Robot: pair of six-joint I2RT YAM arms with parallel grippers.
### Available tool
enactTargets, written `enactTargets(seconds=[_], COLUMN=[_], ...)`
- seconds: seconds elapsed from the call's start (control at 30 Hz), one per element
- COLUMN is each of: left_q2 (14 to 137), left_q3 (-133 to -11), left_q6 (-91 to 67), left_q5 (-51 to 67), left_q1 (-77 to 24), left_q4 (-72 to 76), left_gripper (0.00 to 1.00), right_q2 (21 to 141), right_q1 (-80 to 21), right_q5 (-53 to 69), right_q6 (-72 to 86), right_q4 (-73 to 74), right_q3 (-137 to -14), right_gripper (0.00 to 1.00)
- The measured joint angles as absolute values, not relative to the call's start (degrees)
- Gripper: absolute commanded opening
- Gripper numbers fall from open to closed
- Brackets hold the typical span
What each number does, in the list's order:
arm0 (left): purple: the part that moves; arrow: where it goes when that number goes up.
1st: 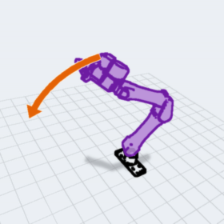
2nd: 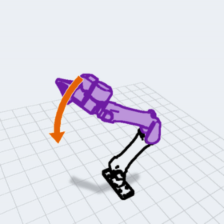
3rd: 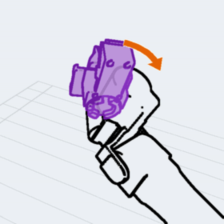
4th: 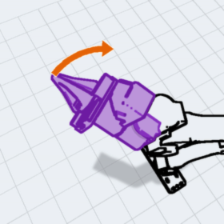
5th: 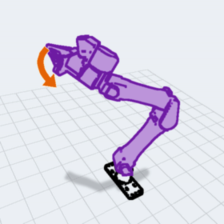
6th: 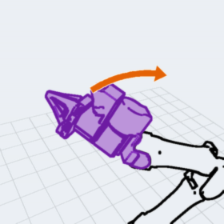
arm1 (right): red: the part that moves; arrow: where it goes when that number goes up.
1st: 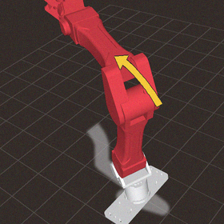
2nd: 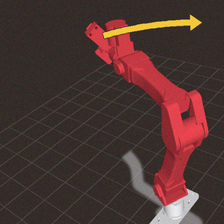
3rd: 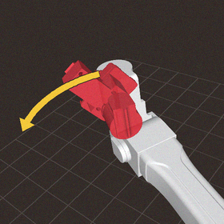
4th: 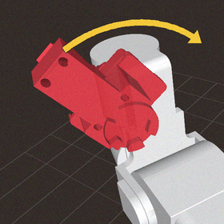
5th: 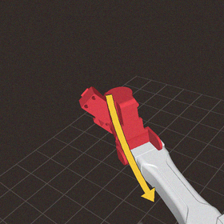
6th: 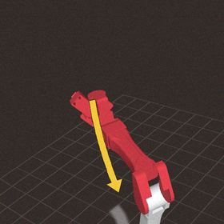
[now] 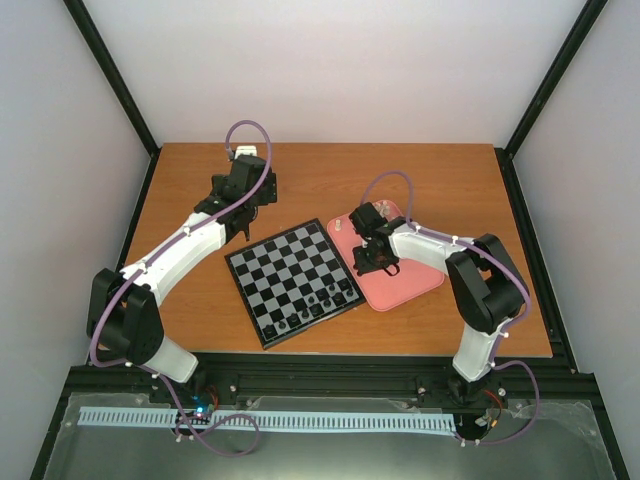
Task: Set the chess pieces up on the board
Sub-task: Pick up the chess piece from the storage box, then place the chess piece on the chessboard.
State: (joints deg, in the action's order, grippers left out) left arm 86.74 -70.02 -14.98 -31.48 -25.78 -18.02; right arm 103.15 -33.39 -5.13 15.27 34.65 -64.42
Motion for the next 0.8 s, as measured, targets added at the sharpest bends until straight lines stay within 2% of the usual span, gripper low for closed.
enactTargets(seconds=[0.27, 0.43, 0.6, 0.8], left_q2=[86.7, 86.7, 86.7, 85.8], left_q3=[-70.0, -70.0, -70.0, -69.7], left_q6=[-15.0, -15.0, -15.0, -15.0], left_q5=[-31.5, -31.5, -31.5, -31.5], left_q1=[-25.8, -25.8, -25.8, -25.8], left_q4=[-18.0, -18.0, -18.0, -18.0], left_gripper=[1.00, 1.00, 1.00, 1.00], right_q2=[102.7, 97.4, 92.5, 94.5], right_q1=[-33.4, -34.3, -40.1, -50.5], right_q5=[-5.1, -5.6, -7.0, -5.8], right_q6=[15.0, 15.3, 15.7, 15.6], right_q4=[35.0, 37.6, 41.5, 41.8], right_q3=[-64.4, -64.4, -69.0, -77.3], right_gripper=[0.03, 0.03, 0.03, 0.03])
